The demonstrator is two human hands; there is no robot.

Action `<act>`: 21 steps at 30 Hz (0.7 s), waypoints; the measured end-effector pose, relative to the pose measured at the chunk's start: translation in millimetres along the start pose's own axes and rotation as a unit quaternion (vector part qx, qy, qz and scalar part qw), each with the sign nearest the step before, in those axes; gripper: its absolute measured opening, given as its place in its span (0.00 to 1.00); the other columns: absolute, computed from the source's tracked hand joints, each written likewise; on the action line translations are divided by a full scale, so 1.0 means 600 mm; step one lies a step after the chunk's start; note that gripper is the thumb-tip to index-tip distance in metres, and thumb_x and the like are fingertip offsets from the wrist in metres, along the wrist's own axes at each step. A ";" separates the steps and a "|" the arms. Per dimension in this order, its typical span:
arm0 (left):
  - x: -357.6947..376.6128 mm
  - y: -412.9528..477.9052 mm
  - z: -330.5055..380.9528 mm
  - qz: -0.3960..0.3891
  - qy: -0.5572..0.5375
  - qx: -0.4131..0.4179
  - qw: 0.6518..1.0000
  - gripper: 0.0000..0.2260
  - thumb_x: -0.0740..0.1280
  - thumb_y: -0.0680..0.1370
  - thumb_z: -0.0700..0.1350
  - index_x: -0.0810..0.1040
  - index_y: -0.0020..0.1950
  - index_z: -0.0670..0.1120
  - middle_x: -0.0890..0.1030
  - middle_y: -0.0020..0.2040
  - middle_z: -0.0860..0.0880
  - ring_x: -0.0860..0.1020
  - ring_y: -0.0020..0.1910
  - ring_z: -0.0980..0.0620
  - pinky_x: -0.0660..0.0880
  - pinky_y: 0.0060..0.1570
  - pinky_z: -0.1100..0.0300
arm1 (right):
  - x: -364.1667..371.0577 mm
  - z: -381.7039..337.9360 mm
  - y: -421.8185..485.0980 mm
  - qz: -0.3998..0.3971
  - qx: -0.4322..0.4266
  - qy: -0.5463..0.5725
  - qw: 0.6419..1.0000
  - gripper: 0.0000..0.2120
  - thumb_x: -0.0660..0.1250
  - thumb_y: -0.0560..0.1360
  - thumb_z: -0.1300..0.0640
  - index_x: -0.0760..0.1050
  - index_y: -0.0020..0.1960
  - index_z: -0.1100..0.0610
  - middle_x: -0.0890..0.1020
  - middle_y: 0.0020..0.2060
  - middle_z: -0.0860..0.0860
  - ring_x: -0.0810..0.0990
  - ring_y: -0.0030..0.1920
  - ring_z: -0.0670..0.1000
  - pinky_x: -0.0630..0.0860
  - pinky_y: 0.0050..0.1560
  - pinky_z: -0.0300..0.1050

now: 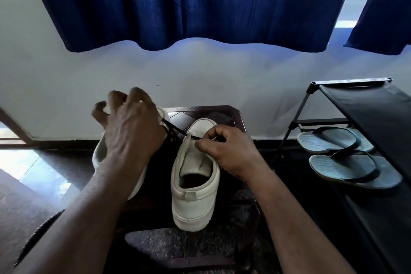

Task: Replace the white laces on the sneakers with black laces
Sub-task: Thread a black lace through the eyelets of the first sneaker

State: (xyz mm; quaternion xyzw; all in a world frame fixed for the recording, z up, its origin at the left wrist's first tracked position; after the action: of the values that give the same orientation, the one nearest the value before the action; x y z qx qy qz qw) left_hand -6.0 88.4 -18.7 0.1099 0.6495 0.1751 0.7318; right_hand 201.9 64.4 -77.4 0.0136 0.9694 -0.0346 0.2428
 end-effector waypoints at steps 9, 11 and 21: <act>0.013 -0.018 0.045 -0.057 -0.023 0.185 0.981 0.07 0.68 0.79 0.59 0.83 0.55 0.67 0.74 0.69 0.63 0.60 0.73 0.48 0.52 0.71 0.38 | -0.002 -0.004 -0.004 0.011 0.011 -0.001 1.000 0.10 0.76 0.67 0.42 0.82 0.40 0.47 0.84 0.36 0.42 0.80 0.36 0.42 0.75 0.39 0.40; 0.014 -0.020 0.047 -0.066 -0.020 0.200 0.977 0.07 0.68 0.79 0.58 0.82 0.56 0.68 0.73 0.70 0.64 0.59 0.74 0.48 0.51 0.70 0.39 | -0.002 -0.005 -0.005 0.013 0.010 -0.004 1.000 0.09 0.76 0.67 0.42 0.82 0.39 0.47 0.83 0.35 0.42 0.79 0.36 0.41 0.74 0.38 0.40; 0.013 -0.023 0.051 -0.073 -0.050 0.202 0.975 0.21 0.48 0.81 0.66 0.79 0.59 0.64 0.75 0.67 0.66 0.61 0.72 0.51 0.55 0.68 0.39 | 0.001 -0.009 -0.006 0.021 0.010 -0.015 1.000 0.10 0.76 0.67 0.43 0.81 0.39 0.49 0.82 0.34 0.44 0.78 0.35 0.43 0.72 0.38 0.41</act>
State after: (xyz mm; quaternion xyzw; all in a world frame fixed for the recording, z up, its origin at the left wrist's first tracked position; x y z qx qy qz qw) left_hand 26.8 80.8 -27.5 0.2162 0.6407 -0.0193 0.7365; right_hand 198.9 61.1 -72.7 0.0360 0.9647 -0.0397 0.2579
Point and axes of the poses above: each hand's wrist, its own y-axis towards the middle knuckle, its own x-axis out of the palm, z = x × y, the point moved 5 cm from there along y, towards the middle knuckle
